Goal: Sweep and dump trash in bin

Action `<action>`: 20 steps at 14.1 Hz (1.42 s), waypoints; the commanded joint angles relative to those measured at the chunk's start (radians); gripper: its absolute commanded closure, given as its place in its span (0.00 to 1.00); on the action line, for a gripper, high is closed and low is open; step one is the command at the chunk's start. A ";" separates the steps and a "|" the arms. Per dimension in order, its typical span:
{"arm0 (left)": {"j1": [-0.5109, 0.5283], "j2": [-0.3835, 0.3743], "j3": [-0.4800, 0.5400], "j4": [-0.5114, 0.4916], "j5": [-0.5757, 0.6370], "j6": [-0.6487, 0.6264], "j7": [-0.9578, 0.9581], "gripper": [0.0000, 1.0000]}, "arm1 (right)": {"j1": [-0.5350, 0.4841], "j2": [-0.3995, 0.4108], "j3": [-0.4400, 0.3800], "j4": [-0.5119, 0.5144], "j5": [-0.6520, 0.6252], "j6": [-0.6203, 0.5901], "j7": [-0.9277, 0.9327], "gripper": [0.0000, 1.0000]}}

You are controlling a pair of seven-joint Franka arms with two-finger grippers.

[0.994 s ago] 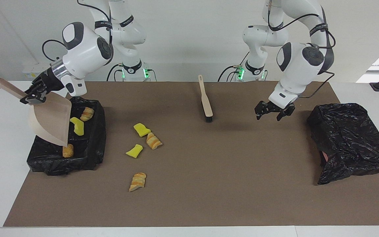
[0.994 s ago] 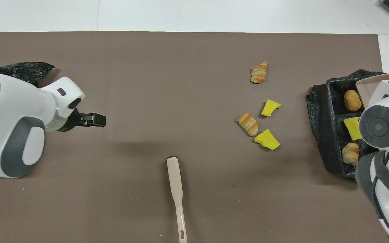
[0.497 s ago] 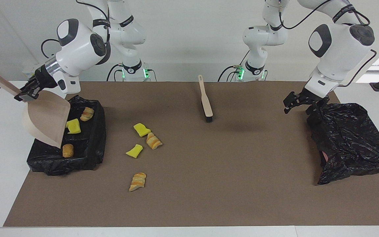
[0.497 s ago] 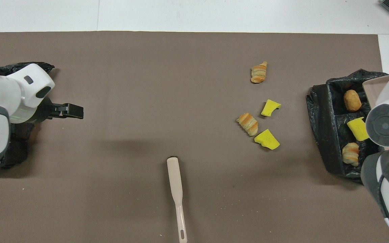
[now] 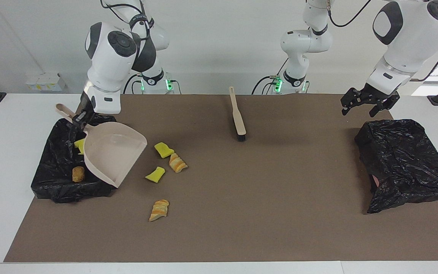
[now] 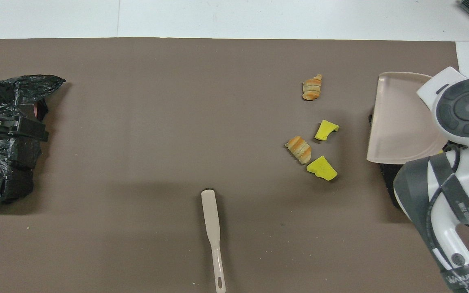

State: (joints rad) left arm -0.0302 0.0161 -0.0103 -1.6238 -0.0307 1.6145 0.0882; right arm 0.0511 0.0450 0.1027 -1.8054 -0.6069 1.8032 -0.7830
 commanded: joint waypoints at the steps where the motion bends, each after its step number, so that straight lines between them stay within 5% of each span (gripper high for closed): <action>1: 0.010 -0.001 -0.008 0.004 0.014 -0.013 0.008 0.00 | 0.051 0.106 -0.001 0.107 0.146 -0.039 0.248 1.00; 7: 0.009 0.001 -0.008 0.005 0.014 -0.013 0.008 0.00 | 0.251 0.364 -0.003 0.391 0.311 -0.082 0.839 1.00; 12: 0.010 -0.001 -0.008 0.005 0.014 -0.018 0.008 0.00 | 0.407 0.637 0.000 0.727 0.416 -0.148 1.272 1.00; 20: 0.009 0.001 -0.008 0.007 0.014 -0.015 0.008 0.00 | 0.498 0.745 0.035 0.801 0.548 -0.058 1.505 1.00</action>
State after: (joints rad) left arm -0.0302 0.0163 -0.0109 -1.6239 -0.0300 1.6109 0.0887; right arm 0.5425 0.7585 0.1300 -1.0524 -0.0972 1.7326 0.6583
